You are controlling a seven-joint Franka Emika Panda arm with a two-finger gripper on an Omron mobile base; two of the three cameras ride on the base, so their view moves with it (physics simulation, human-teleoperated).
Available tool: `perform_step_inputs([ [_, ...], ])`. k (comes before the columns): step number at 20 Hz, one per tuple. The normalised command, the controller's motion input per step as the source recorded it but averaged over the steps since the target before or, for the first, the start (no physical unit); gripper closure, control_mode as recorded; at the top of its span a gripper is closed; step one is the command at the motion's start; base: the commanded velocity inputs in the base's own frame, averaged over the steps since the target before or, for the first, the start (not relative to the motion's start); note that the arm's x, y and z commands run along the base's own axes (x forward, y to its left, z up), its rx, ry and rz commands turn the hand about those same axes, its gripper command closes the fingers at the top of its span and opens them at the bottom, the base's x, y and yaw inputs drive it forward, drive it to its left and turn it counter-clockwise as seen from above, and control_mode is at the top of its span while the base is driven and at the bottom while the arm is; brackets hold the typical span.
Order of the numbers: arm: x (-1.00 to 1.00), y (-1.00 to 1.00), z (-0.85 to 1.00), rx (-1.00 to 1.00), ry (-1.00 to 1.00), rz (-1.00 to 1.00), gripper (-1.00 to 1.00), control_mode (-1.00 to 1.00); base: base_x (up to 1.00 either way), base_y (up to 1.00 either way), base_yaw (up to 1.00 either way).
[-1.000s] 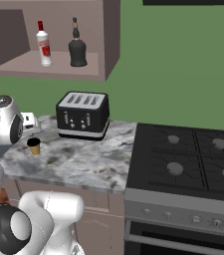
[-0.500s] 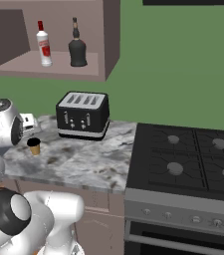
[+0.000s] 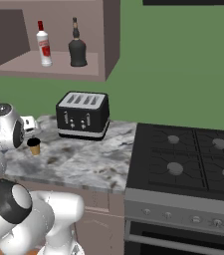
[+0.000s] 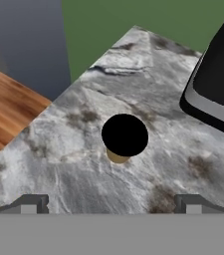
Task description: Sort all alcoholic drinks to one cabinet, and non-alcoholic drinks to the other.
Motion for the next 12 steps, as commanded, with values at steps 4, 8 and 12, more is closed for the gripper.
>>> perform_step_inputs([
  [4, 0.08, 0.00, -0.07, 0.00, 0.01, 0.00, -1.00, -1.00, 0.00, 0.00, 0.00],
  [8, 0.11, 0.00, -0.12, 0.00, 0.03, 0.00, -1.00, -1.00, 0.00, 0.00, 0.00],
  [12, 0.15, 0.00, -0.16, 0.00, 0.02, 0.00, -1.00, -1.00, 0.00, 0.00, 0.00],
])
